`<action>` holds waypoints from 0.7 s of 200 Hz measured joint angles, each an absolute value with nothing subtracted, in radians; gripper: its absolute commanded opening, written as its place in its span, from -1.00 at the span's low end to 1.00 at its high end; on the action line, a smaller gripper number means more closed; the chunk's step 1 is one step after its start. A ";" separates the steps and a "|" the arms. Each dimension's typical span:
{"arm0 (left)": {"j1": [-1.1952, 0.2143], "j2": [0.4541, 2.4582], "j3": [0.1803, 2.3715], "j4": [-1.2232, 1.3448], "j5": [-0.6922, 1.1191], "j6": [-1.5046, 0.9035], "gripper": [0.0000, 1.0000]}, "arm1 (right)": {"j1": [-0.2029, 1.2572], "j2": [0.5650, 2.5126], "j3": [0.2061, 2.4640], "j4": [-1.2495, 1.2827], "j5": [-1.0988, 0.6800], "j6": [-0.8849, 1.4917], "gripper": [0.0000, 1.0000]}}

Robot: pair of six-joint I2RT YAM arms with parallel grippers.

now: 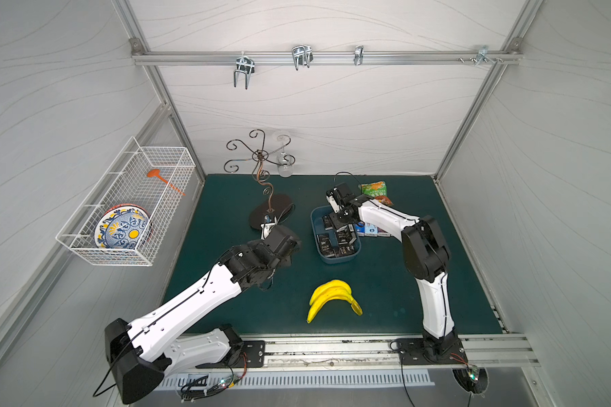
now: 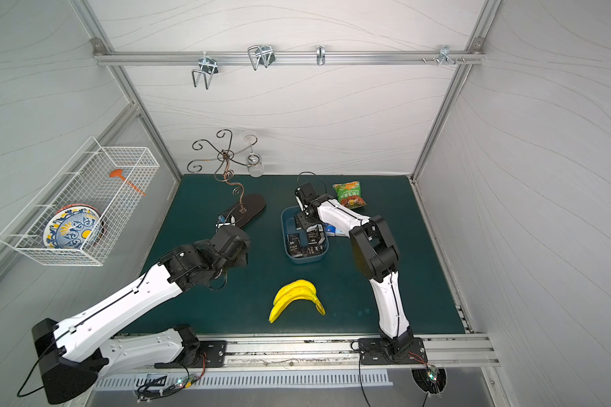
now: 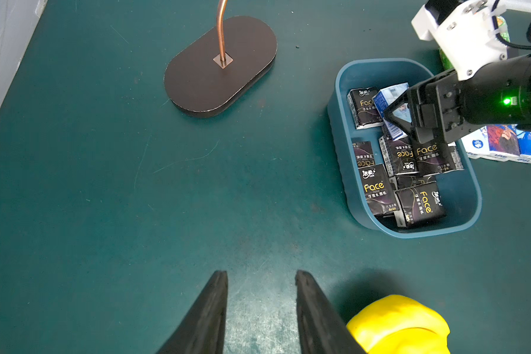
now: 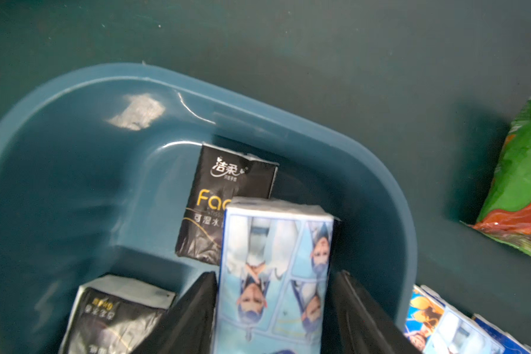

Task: Take the pocket tissues out of the storage box
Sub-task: Pick up the pocket tissues from the storage box.

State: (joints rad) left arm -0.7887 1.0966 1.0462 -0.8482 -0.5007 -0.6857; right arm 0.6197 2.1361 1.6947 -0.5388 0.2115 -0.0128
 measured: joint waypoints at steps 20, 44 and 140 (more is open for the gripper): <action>-0.789 1.097 1.046 -0.848 -0.501 -0.686 -0.18 | 0.620 2.136 1.695 -0.543 0.220 -0.012 0.34; -0.789 1.097 1.045 -0.848 -0.501 -0.686 -0.18 | 0.620 2.136 1.695 -0.550 0.222 -0.012 0.35; -0.789 1.097 1.038 -0.848 -0.501 -0.686 -0.18 | 0.615 2.140 1.699 -0.567 0.130 0.012 0.07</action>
